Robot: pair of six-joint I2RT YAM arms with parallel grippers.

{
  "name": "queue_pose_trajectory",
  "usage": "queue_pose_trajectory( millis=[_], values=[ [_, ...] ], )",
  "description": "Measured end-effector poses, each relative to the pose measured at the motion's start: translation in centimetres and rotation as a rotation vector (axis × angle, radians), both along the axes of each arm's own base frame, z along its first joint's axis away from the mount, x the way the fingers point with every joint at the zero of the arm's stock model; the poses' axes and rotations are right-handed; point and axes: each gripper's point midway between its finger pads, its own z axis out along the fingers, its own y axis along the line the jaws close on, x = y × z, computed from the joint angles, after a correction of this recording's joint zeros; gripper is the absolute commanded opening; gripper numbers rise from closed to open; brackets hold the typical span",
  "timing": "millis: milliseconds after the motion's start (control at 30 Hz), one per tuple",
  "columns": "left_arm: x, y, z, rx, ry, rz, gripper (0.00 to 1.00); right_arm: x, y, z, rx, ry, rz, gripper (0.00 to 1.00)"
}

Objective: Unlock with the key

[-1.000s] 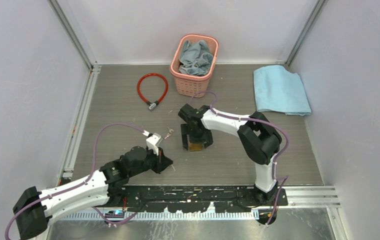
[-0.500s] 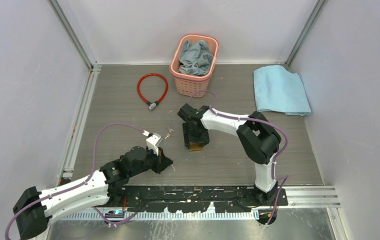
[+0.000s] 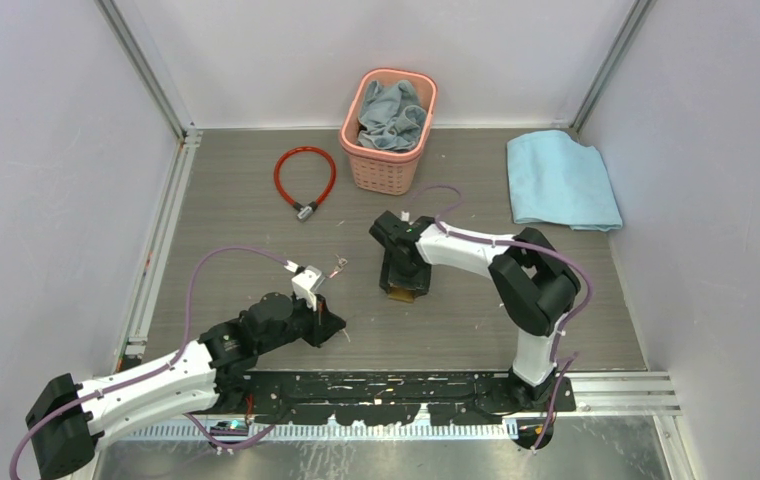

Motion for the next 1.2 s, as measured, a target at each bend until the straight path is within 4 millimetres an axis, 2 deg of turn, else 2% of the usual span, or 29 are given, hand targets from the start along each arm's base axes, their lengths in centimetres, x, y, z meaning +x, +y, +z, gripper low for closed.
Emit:
queue_pose_trajectory(
  millis=[200, 367, 533, 600, 900, 1200],
  values=[
    [0.0, 0.0, 0.0, 0.000, 0.000, 0.000, 0.00, -0.6, -2.7, 0.0, -0.029, -0.043, -0.218, 0.43],
    [0.0, 0.0, 0.0, 0.000, 0.000, 0.000, 0.00, -0.9, -4.2, 0.0, -0.049, -0.078, -0.342, 0.65],
    [0.0, 0.0, 0.0, 0.000, 0.000, 0.000, 0.00, -0.8, -4.5, 0.1, -0.051, -0.088, -0.367, 0.91],
    [0.0, 0.0, -0.1, 0.002, 0.001, 0.000, 0.00, -0.8, -4.6, 0.1, -0.051, -0.087, -0.356, 0.98],
    [0.0, 0.0, -0.1, 0.001, 0.001, 0.000, 0.00, -0.7, -4.7, 0.4, -0.069, -0.082, -0.202, 1.00],
    [0.0, 0.0, -0.1, 0.001, 0.001, 0.000, 0.00, -0.2, -3.8, 1.5, -0.053, -0.080, -0.057, 1.00]
  ],
)
